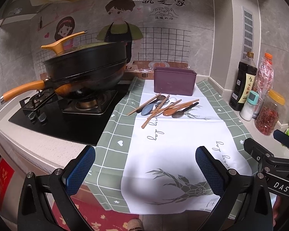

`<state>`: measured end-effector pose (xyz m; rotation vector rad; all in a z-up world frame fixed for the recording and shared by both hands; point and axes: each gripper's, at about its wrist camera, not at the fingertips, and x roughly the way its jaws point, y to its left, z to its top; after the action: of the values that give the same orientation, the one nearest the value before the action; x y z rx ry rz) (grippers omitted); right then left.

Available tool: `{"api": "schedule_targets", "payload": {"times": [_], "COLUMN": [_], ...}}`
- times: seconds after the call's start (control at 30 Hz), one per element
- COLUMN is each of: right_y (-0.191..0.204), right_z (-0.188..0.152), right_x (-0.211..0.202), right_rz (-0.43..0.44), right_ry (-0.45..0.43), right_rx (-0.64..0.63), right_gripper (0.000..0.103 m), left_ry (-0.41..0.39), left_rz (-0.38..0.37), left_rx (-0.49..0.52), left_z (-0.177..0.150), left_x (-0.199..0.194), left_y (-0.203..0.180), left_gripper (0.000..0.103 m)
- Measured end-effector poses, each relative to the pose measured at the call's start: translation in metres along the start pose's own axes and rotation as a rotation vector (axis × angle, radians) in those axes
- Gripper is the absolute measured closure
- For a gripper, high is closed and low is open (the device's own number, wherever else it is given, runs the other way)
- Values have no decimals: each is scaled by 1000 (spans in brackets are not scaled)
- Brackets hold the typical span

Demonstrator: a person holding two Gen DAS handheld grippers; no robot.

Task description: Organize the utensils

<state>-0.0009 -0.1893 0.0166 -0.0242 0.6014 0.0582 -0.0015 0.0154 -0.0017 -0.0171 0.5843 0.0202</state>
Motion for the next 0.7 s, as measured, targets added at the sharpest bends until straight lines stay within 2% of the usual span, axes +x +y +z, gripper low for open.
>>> {"api": "schedule_targets", "payload": {"times": [0.7], "right_y": [-1], "right_z": [1], "right_x": [1], "right_rz": [1], "right_ry": [5], "right_rx": [1], "right_gripper": [0], "left_ry": [3], "left_rz": [-10], "left_rx": [5], "left_z": [1], "left_x": [-1], "left_y": [-2], "left_gripper": [0]}}
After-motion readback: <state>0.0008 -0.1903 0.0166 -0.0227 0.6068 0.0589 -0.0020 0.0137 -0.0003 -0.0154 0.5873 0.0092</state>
